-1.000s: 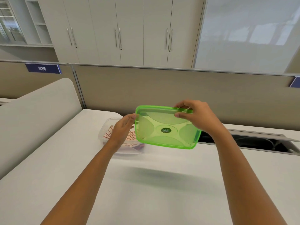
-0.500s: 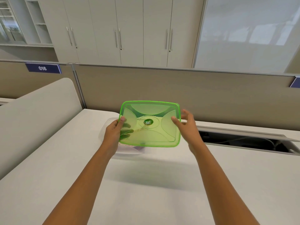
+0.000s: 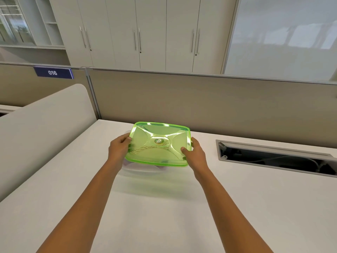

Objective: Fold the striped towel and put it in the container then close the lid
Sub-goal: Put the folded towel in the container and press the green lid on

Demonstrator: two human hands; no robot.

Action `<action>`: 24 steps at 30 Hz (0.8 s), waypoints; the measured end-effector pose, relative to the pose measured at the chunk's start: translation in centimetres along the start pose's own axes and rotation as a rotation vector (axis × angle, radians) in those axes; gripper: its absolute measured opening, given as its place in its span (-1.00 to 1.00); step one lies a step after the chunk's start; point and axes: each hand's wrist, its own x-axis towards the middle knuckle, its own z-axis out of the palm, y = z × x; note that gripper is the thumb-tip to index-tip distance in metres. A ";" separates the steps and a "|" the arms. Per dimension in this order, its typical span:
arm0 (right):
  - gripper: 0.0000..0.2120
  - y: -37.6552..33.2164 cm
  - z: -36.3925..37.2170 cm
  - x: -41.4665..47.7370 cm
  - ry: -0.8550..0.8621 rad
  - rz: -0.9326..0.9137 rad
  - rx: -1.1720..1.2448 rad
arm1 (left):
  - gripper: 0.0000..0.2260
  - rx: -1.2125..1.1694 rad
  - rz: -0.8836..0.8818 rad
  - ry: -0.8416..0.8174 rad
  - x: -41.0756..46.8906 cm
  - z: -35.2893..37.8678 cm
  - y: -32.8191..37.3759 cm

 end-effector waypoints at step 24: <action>-0.47 0.4 7.2 4.5 -0.113 0.002 -0.536 | -0.80 0.575 -0.017 0.127 5.5 -1.0 -2.2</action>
